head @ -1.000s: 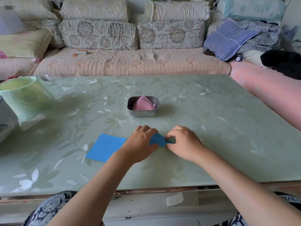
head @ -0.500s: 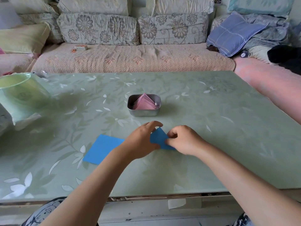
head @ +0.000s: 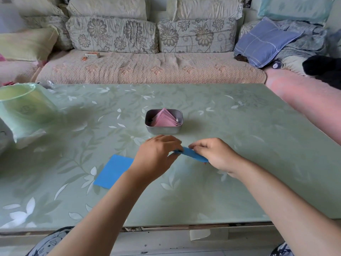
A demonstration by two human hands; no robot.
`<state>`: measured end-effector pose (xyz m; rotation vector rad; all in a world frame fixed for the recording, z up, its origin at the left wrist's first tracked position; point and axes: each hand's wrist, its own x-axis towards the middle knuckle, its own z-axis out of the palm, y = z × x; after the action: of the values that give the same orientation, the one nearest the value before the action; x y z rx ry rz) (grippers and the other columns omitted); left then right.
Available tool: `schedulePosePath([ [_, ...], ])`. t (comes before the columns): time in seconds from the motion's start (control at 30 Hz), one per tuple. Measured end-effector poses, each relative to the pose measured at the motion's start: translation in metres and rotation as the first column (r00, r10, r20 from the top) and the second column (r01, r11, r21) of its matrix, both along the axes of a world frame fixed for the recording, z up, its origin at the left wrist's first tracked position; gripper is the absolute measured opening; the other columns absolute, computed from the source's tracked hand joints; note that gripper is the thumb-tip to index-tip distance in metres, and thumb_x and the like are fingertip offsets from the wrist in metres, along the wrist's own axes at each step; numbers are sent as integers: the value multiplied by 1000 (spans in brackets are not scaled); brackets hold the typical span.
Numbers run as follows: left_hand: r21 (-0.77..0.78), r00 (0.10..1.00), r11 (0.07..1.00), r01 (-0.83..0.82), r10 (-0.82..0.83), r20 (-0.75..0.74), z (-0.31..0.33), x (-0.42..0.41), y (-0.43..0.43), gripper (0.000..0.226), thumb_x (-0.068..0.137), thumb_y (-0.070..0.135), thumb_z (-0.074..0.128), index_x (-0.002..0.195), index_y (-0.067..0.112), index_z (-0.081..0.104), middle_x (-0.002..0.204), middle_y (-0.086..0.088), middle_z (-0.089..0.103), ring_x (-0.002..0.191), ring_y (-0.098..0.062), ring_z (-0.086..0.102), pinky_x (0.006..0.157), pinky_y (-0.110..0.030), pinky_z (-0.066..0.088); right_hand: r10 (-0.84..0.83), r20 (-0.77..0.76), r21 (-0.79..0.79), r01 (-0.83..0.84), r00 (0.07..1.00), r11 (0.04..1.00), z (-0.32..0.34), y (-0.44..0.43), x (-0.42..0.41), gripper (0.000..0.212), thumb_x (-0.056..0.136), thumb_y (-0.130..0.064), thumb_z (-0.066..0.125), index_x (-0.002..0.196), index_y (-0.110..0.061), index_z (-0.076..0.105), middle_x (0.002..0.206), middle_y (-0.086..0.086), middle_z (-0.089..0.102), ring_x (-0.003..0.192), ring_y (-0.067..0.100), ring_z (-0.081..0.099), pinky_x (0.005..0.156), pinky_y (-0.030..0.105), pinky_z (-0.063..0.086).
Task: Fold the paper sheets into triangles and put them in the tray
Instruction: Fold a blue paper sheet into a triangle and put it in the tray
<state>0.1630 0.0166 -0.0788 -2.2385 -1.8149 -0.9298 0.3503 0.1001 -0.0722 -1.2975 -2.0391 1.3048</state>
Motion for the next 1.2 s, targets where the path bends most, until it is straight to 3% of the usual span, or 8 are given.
schedulePosePath([
  [0.07,-36,995,997,-62,64,78,0,-2,-1,10,84,19,74,93,24,77,105,15,71,93,-12,67,68,-23,48,-29,-68,37,31,997,999,-1,-1,-1,15,98,-29,60,107,-25,72,103,2,71,72,5,57,63,11,45],
  [0.17,-121,978,990,-78,99,181,1,-5,0,11,86,24,72,96,28,76,107,19,70,95,-4,62,74,-21,47,32,-119,178,-10,992,984,0,-2,-1,11,87,-33,75,98,-36,73,97,-11,66,73,1,57,64,8,43],
  [0.27,-178,971,978,-106,140,193,3,-6,1,10,87,27,69,93,33,75,86,18,69,80,-6,57,64,-15,42,81,-81,330,-50,993,943,0,-1,-1,13,83,-25,80,82,-36,74,87,-11,66,80,8,62,71,22,47],
  [0.37,-202,969,972,-122,160,189,4,-7,-1,10,86,32,68,92,37,73,83,19,70,75,-7,55,56,-10,35,98,-78,401,-59,992,914,-2,-2,-3,22,85,-21,76,76,-40,71,85,-12,67,80,9,62,72,28,47],
  [0.57,-224,953,967,-122,177,245,6,-6,-2,7,88,36,69,87,36,75,78,19,70,65,-1,53,54,-12,35,81,-61,446,-45,995,894,-2,-1,-1,24,82,-20,79,76,-41,71,82,-15,67,80,7,63,75,29,50],
  [0.77,-241,964,963,-118,169,207,6,-2,-3,8,87,38,69,89,37,76,82,18,73,71,-7,60,63,-26,48,124,27,691,-109,992,714,0,-11,-6,5,78,-23,74,74,-26,71,75,-19,67,75,9,60,82,44,45],
  [1.07,-221,976,971,-90,130,176,8,0,-6,4,85,36,71,84,36,74,78,14,70,72,-5,56,64,-26,47,71,126,702,-139,990,699,2,-16,-10,8,73,-32,69,69,-27,64,67,-16,65,62,3,57,86,38,41],
  [1.2,-215,978,971,-108,142,151,12,-6,-6,4,84,34,70,82,35,73,78,14,69,75,-7,59,64,-27,48,28,146,700,-123,989,703,3,-13,-7,9,74,-26,71,69,-27,64,67,-17,65,60,5,56,87,35,40],
])
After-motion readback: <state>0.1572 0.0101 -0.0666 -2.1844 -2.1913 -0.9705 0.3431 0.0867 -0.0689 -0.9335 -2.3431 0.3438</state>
